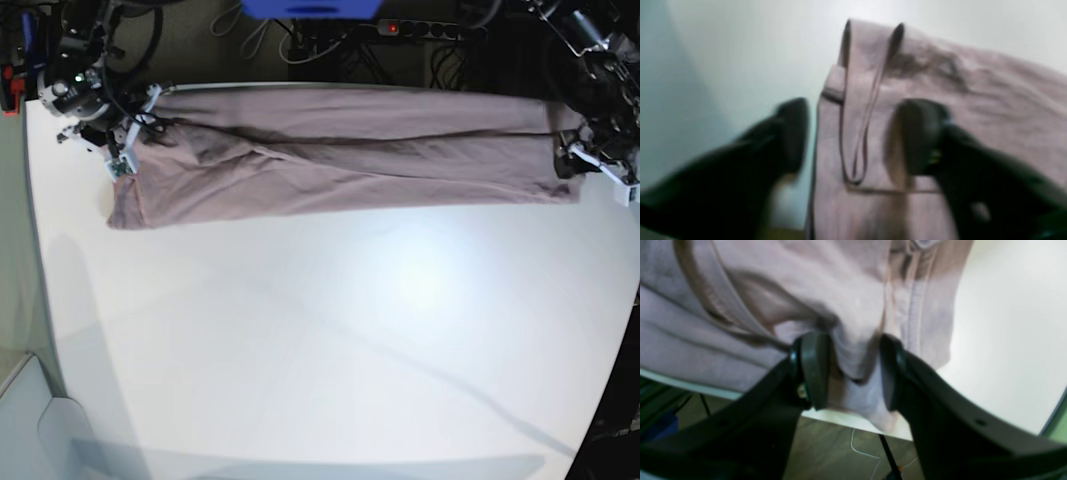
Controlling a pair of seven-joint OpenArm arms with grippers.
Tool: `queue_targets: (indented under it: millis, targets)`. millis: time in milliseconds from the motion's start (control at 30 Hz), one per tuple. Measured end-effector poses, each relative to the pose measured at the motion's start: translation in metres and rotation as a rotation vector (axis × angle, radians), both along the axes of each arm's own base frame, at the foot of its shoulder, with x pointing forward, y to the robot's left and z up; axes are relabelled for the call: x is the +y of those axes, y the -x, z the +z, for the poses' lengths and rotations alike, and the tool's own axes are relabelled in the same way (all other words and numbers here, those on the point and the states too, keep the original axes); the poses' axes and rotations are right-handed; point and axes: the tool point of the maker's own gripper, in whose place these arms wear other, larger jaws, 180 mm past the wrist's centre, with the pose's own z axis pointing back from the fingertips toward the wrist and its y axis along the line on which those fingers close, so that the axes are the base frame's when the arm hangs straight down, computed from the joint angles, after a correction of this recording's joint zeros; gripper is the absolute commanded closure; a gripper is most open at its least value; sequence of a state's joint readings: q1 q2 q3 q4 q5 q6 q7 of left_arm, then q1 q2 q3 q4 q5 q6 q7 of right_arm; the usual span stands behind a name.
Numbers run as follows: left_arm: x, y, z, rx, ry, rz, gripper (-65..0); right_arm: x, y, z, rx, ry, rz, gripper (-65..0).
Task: Layout the t-shirt on the table in an organized manner, then fold the t-shirt properly
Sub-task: 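Hold the strip ends with both grippers and straighten it, then lift the strip end with the left gripper and fold it toward the right gripper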
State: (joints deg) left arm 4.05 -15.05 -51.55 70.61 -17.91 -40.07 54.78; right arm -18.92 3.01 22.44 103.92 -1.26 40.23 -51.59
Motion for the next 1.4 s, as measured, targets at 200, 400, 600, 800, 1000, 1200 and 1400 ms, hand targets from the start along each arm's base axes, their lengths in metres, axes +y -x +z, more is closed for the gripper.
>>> queue_targets:
  millis: [200, 400, 600, 800, 1000, 1200, 1400]
  targets:
    - [-0.015, -0.005, -0.004, 0.005, 0.024, -0.036, 0.0, 0.0, 0.0, 0.0, 0.0, 0.0, 0.0, -25.9]
    - [-0.02, -0.008, -0.004, -0.008, 0.034, -0.034, -0.3, 0.0, 0.0, 0.0, 0.0, 0.0, 0.0, -25.9]
    - [-0.049, 0.003, 0.009, -0.001, 0.04, -0.091, -0.2, 0.0, 0.0, 0.0, 0.001, 0.0, 0.0, -25.9]
    - [-0.064, 0.001, 0.047, -0.045, -0.038, -0.156, -0.3, 0.0, 0.0, 0.0, 0.0, 0.0, 0.0, -25.9]
    - [-0.107, -0.018, 0.076, -0.107, -0.067, -0.256, -0.1, 0.0, 0.0, 0.0, 0.0, -0.001, 0.0, -25.8]
    - [-0.161, -0.031, 0.095, -0.2, 0.002, -0.272, 0.0, 0.0, 0.0, 0.0, 0.0, -0.001, 0.0, -25.8]
    - [-0.183, -0.041, 0.09, -0.141, 0.154, -0.052, 0.0, 0.0, 0.0, 0.0, 0.0, 0.0, 0.0, -25.8]
